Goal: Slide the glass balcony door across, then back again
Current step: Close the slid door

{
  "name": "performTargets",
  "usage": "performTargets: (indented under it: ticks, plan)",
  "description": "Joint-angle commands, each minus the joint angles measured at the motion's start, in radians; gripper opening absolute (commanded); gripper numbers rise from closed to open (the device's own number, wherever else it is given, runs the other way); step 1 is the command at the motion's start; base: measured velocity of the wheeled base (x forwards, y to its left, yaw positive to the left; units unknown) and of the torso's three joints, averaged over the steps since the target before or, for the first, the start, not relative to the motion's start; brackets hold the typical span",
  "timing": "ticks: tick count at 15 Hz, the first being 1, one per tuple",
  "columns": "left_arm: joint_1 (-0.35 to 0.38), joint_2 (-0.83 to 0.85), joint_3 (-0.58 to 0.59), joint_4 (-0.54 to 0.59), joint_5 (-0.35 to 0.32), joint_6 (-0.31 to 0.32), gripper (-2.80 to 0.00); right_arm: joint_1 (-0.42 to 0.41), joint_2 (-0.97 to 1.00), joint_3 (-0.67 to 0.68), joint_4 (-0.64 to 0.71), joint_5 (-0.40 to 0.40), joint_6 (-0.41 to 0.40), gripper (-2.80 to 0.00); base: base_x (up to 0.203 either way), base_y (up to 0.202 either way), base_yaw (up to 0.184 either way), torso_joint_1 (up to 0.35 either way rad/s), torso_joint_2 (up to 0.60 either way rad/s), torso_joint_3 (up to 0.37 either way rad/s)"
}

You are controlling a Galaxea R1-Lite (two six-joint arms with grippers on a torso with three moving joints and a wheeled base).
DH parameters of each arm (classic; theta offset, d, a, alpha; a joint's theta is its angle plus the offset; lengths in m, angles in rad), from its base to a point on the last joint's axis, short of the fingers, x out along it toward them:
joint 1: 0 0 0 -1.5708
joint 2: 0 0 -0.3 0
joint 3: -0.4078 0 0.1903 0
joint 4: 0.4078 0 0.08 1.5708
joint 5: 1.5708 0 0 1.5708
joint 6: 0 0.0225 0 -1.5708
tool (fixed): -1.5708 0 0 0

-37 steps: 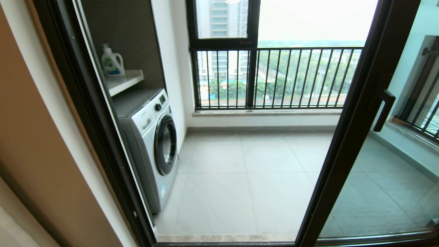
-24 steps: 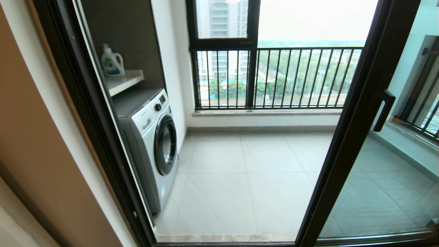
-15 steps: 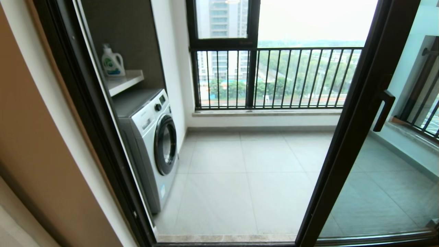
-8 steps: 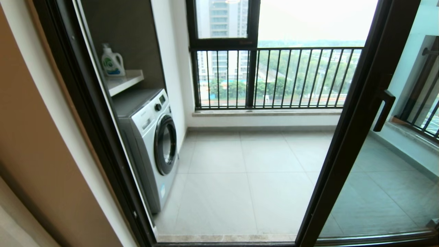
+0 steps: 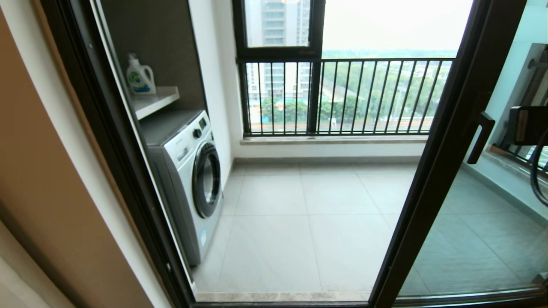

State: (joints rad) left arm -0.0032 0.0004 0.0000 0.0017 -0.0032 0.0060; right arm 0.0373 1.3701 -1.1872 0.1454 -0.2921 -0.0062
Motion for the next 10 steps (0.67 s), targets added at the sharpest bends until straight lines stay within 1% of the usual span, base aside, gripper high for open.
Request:
performTargets:
  ticks: [1, 3, 6, 7, 8, 9, 10]
  plan:
    - [0.000, 0.001, 0.000, 0.000, 0.000, 0.000, -2.80, -0.025, 0.050, 0.013, 0.027, -0.024, 0.001, -2.80, 0.000, 0.000, 0.000, 0.000, 0.00, 0.000]
    - [0.000, 0.001, 0.000, 0.000, 0.000, 0.000, -2.80, -0.084, 0.064, -0.009, 0.028, -0.041, 0.003, -2.80, 0.000, 0.000, 0.000, 0.000, 0.00, 0.000]
    - [0.000, 0.001, 0.000, 0.000, 0.000, 0.000, -2.80, -0.188, 0.109, -0.020, 0.020, -0.030, 0.019, -2.80, 0.000, 0.000, 0.000, 0.000, 0.00, 0.000]
    - [0.000, 0.001, 0.000, 0.000, 0.000, 0.000, -2.80, -0.235, 0.127, -0.020, 0.004, 0.001, 0.022, -2.80, 0.000, 0.000, 0.000, 0.000, 0.00, 0.000]
    - [0.000, 0.001, 0.000, 0.000, 0.000, 0.000, -2.80, -0.279, 0.148, -0.019, -0.039, 0.082, 0.022, -2.80, 0.000, 0.000, 0.000, 0.000, 0.00, 0.000]
    - [0.000, 0.001, 0.000, 0.000, -0.001, 0.000, -2.80, -0.321, 0.180, -0.018, -0.095, 0.143, 0.023, -2.80, 0.000, 0.000, 0.000, 0.000, 0.00, 0.000]
    - [0.000, 0.001, 0.000, 0.000, -0.001, 0.000, -2.80, -0.352, 0.222, -0.018, -0.150, 0.178, 0.022, -2.80, 0.000, 0.000, 0.000, 0.000, 0.00, 0.000]
